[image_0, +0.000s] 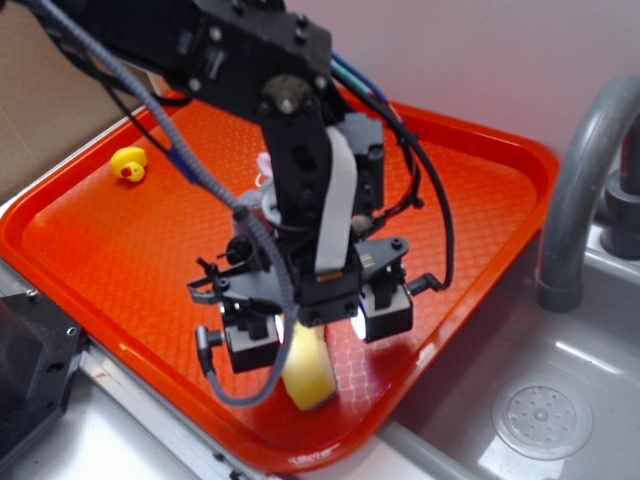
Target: Grab the green sponge.
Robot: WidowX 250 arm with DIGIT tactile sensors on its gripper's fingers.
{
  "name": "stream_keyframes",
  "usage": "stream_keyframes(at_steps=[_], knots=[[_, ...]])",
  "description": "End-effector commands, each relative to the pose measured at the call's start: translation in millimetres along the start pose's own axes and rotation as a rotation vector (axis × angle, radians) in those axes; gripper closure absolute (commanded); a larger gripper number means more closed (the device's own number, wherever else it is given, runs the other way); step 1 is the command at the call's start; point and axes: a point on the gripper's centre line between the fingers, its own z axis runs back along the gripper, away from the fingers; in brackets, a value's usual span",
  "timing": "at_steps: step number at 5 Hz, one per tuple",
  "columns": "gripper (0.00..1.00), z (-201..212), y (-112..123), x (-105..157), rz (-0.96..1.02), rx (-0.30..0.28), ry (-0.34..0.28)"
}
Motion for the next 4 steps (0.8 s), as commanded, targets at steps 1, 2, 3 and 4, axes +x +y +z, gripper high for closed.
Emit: stream_keyframes(at_steps=[1,2,3,4], knots=[[0.0,-21,-38,3,-0.142,-0.172,0.117],[0.39,-19,-40,-2,-0.136,-0.248,0.179],[1.0,-17,-42,-4,-0.12,-0.221,0.164],[1.0,-17,-43,-8,-0.108,-0.216,0.156]])
